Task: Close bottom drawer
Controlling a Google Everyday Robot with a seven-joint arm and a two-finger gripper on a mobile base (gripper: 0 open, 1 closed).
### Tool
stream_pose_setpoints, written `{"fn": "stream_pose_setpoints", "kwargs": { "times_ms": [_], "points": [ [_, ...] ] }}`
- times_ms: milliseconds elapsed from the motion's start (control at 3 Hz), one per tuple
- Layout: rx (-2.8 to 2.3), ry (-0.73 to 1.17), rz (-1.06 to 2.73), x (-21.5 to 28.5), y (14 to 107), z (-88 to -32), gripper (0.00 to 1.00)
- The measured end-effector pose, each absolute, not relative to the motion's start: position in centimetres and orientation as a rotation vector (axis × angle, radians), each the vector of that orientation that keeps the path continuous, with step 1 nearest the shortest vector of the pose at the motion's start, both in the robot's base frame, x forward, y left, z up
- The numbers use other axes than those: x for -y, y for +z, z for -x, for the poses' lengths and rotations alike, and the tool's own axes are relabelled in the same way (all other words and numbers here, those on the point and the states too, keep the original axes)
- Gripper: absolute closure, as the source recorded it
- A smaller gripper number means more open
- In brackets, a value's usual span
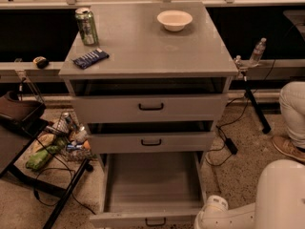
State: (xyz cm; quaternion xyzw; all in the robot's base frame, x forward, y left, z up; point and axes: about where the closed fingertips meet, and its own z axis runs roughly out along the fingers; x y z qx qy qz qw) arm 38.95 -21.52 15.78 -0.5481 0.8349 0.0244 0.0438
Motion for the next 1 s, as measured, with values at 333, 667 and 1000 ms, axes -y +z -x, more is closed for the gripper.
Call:
{"fn": "stream_pose_setpoints", "kwargs": {
  "times_ms": [333,667,1000],
  "points": [
    [-2.552,0.093,1.673,20.9,15.4,-38.0,1.0],
    [-2.532,0.15,1.574,18.1,13.0,-37.1,1.0],
    [-2.409,0.158,1.537,15.1,10.8,-37.9,1.0]
  ]
}}
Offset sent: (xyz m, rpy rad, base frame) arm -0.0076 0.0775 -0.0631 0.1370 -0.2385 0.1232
